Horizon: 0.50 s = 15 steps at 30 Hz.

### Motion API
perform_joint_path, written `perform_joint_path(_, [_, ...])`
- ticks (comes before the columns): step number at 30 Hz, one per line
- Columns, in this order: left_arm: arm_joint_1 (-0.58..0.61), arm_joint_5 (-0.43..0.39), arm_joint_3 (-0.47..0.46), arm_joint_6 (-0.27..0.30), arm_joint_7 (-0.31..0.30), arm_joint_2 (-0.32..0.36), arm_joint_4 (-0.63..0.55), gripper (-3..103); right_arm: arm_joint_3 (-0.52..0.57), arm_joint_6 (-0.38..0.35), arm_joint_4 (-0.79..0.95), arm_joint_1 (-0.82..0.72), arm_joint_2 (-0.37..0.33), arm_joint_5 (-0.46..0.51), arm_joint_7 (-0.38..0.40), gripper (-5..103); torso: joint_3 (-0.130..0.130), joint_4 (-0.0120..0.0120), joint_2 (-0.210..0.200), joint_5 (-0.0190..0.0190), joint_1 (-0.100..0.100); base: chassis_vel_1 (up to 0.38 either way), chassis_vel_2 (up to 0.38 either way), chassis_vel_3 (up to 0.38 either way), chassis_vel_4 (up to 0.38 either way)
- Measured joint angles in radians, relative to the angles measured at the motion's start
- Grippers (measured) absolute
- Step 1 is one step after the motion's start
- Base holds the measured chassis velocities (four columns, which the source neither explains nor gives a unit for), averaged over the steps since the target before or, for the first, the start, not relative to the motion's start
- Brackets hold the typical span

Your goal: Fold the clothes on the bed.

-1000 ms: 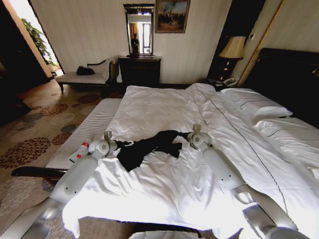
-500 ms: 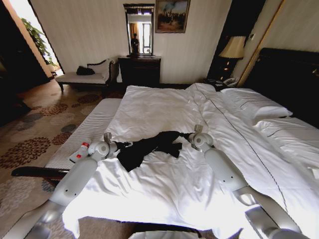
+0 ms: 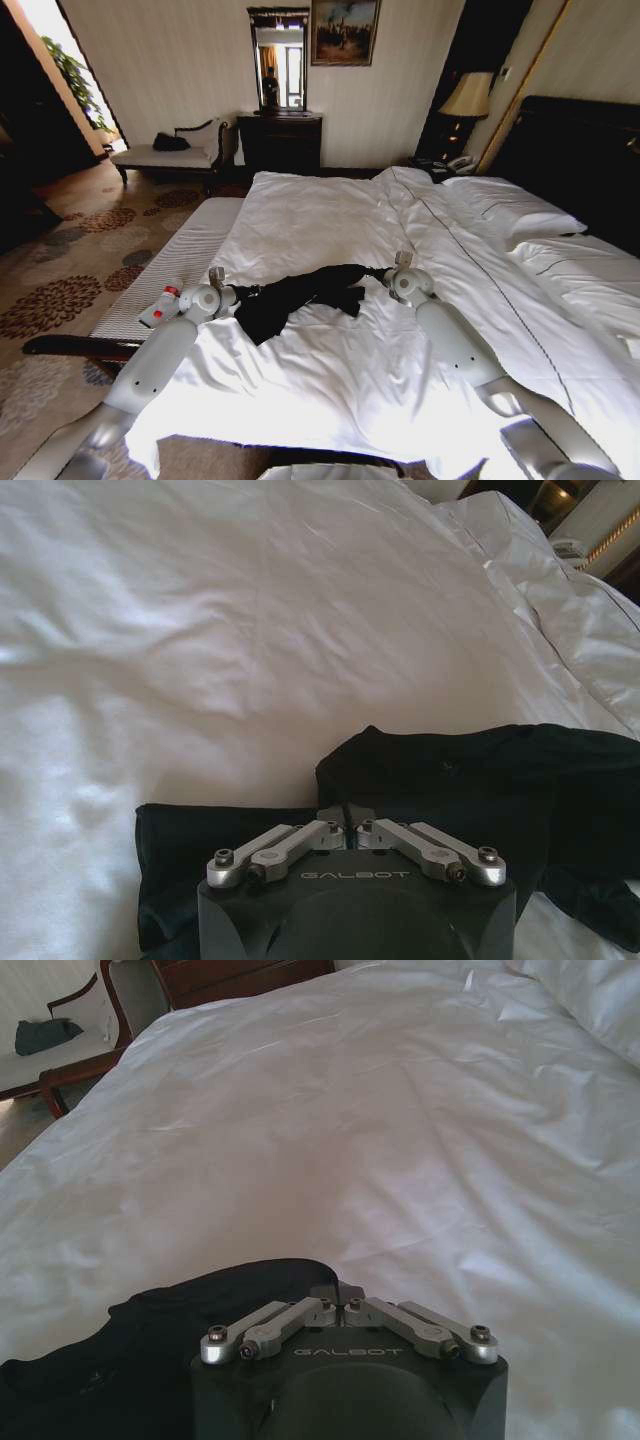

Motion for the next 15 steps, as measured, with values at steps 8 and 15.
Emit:
perform_joint_path(8, [0.02,-0.011,-0.058,0.0,0.014,0.013,-0.035,1,0.019,0.067,0.039,-0.004,-0.019,0.005,-0.017,0,0.0,0.0001,0.0,-0.0002,0.0,0.0,0.0,0.0,0.0])
perform_joint_path(15, [0.016,-0.114,-0.212,0.0,-0.003,0.112,-0.166,1,0.114,0.17,0.281,-0.071,-0.094,0.059,-0.067,0,0.0,-0.0001,0.0,-0.0002,0.0,0.0,0.0,0.0,0.0])
